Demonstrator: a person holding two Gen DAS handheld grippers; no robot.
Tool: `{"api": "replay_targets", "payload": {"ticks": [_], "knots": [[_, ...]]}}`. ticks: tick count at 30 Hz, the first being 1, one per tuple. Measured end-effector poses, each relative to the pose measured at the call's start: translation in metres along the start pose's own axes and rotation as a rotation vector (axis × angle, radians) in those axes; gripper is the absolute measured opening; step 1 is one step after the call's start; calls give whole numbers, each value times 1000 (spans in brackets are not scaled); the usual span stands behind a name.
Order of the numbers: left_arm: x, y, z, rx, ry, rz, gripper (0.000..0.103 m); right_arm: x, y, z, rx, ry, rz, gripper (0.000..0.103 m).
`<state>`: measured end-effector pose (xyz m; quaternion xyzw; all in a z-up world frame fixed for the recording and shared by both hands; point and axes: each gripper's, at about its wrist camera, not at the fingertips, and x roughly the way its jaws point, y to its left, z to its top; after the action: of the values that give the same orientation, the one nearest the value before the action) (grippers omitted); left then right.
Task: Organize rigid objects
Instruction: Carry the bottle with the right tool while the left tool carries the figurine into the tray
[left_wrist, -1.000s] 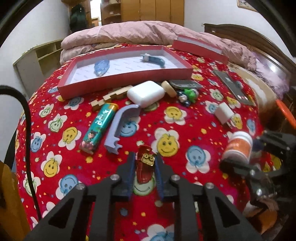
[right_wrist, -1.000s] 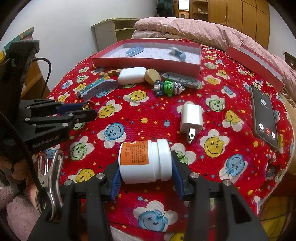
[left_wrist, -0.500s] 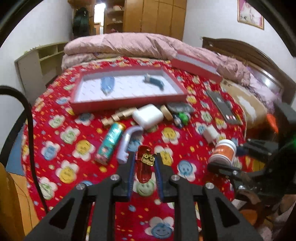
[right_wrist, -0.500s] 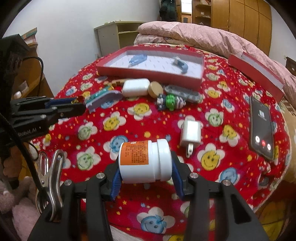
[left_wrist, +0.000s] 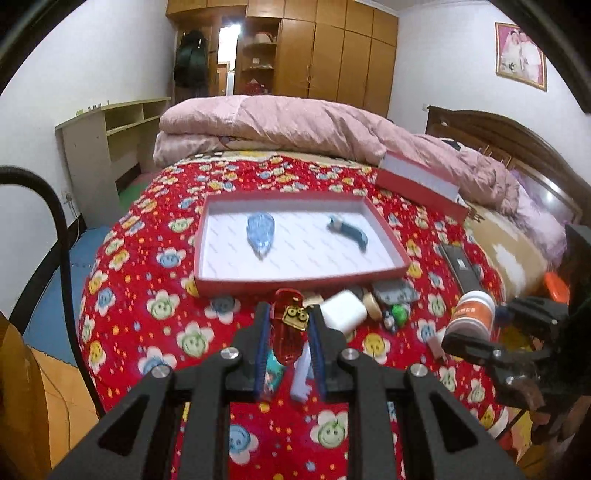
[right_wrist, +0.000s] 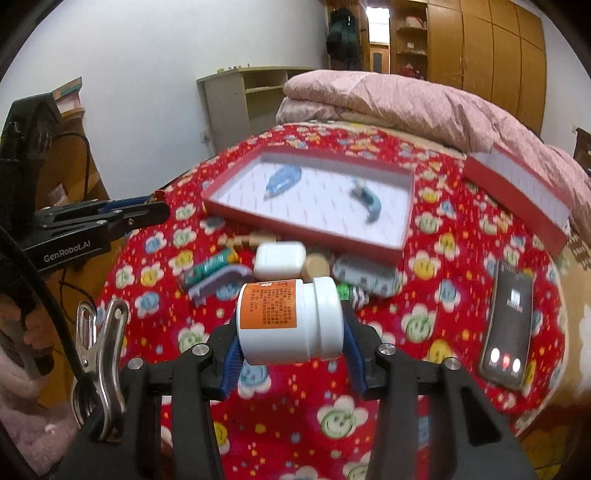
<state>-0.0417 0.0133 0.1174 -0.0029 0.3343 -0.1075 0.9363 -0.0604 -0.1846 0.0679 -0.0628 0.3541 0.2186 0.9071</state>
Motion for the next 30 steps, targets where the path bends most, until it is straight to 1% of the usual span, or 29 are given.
{"api": "replay_targets", "payload": {"ticks": [7,14,19,26,30], "knots": [[10,2,29,2,-16,17,21,6,-2,37,-13,-24,-19,47],[38,1,53,-5,7,17,21,30,-15,75,0,-25,-63,47],[64,9,62,-39,56,9,21,53,-31,90,57,-6,-66,47],[102,23,69,-54,116,36,21,83,-57,110,143,34,-73,47],[125,29,66,-65,153,39,21,104,-70,121,162,57,-102,47]]}}
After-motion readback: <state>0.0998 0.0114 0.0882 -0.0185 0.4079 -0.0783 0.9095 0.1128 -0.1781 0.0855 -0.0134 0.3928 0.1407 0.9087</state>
